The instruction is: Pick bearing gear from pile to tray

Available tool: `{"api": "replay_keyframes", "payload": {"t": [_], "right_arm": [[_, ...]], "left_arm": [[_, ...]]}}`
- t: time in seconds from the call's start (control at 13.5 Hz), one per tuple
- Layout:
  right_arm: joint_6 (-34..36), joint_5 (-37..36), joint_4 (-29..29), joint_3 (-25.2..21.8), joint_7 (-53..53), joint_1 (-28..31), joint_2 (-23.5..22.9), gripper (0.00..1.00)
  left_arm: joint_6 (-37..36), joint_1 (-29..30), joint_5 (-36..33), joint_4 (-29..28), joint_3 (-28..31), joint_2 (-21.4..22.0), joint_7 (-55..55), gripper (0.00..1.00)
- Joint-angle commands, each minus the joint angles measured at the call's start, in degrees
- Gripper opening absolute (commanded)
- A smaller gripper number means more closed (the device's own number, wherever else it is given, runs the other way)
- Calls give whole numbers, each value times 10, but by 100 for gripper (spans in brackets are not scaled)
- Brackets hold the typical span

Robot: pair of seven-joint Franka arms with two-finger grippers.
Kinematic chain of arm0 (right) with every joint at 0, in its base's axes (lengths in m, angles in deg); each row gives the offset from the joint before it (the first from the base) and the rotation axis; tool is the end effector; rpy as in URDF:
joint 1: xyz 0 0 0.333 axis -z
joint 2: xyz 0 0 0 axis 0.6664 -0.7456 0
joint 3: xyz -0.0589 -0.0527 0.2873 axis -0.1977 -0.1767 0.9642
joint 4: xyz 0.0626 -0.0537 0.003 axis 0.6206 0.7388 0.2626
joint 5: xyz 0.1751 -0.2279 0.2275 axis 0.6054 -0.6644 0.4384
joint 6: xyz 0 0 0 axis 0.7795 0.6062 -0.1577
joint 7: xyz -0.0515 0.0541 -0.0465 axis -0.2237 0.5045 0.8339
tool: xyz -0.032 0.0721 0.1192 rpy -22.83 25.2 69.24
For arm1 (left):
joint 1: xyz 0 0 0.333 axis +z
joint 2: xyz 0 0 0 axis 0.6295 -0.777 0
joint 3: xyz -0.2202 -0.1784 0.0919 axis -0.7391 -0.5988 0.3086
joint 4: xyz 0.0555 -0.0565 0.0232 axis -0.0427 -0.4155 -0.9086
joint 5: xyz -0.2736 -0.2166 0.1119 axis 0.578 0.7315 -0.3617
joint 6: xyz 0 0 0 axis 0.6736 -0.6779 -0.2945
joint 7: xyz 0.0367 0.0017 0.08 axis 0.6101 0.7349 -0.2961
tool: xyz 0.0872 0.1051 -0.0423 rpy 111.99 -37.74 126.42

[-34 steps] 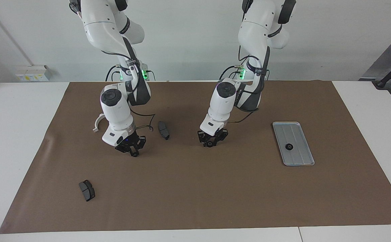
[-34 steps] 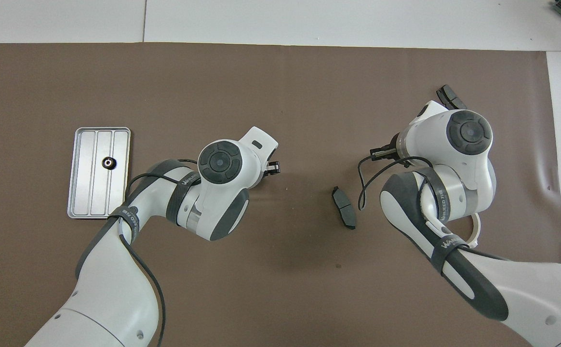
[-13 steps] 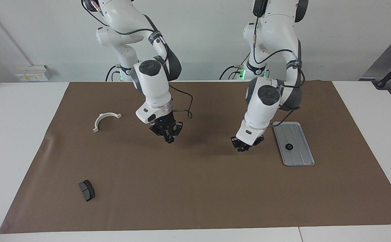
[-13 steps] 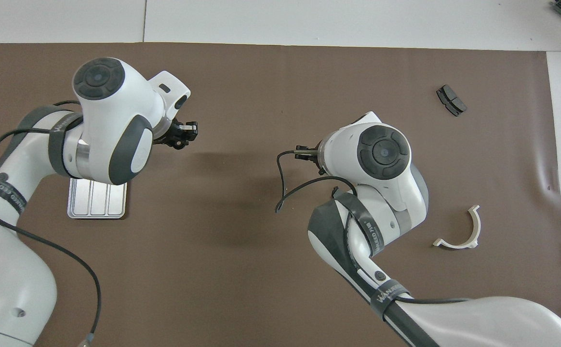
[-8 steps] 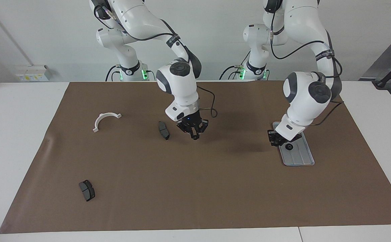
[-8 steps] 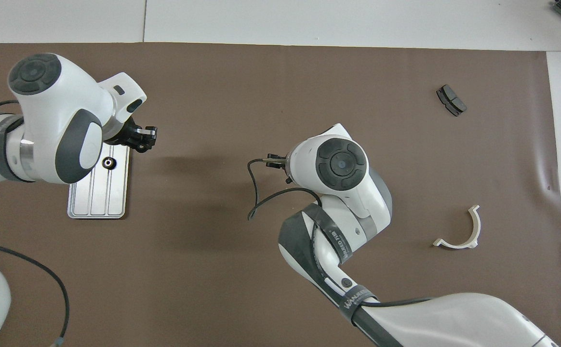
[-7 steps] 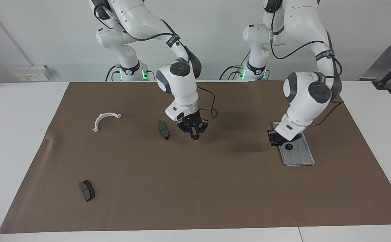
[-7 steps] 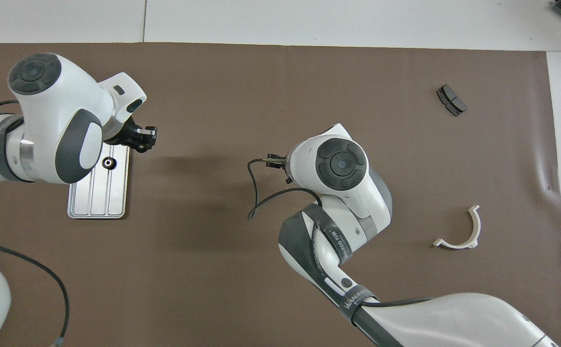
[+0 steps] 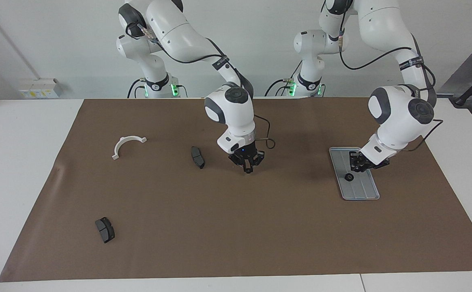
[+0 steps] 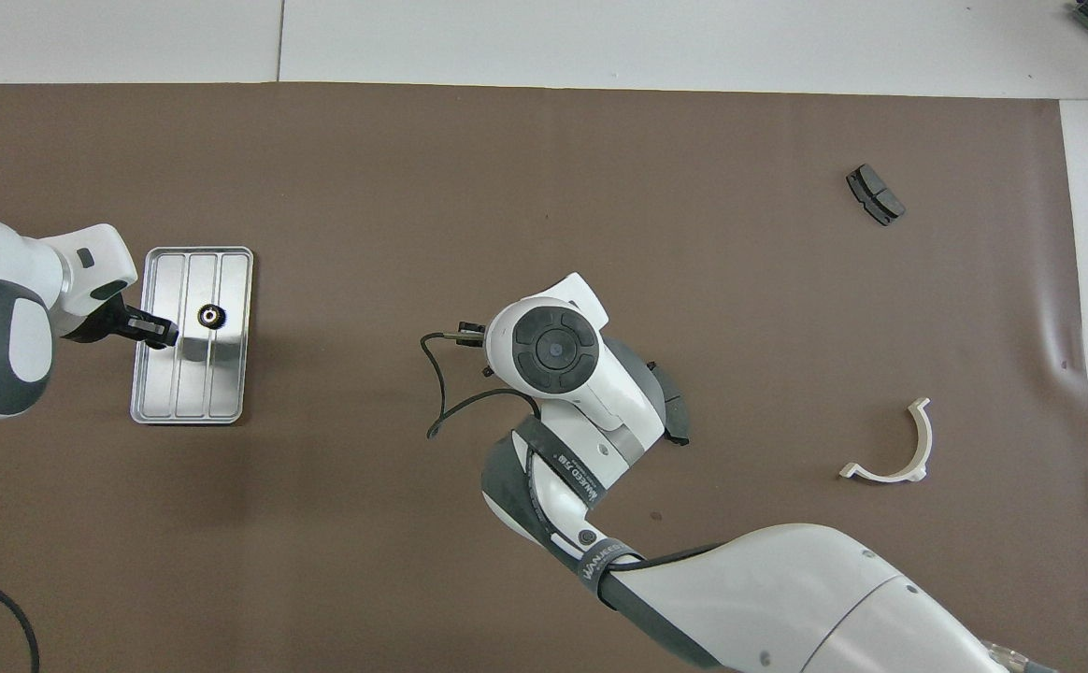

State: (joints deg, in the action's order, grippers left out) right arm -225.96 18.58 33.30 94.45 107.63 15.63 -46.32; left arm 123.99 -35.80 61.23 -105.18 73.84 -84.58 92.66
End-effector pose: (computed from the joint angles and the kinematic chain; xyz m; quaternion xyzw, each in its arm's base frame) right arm 0.5343 0.4046 0.2701 -0.9898 0.0812 -0.0824 0.0834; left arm 0.5535 0.0385 0.2932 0.9865 -0.1621 -0.0123 0.0192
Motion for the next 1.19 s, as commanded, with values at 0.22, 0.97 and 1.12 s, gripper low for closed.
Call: {"api": "replay_keyframes", "payload": {"t": [0.22, 0.97, 1.12], "right_arm": [[-5, -15, -1, 1, 17, 6, -8, 21], [14, -38, -6, -24, 13, 17, 35, 100], [38, -46, -7, -24, 2, 49, 66, 100]], "left_arm": [[66, 3, -6, -95, -5, 47, 8, 39], [7, -42, -4, -11, -9, 36, -81, 54], [-3, -89, -4, 6, -9, 28, -176, 51]]}}
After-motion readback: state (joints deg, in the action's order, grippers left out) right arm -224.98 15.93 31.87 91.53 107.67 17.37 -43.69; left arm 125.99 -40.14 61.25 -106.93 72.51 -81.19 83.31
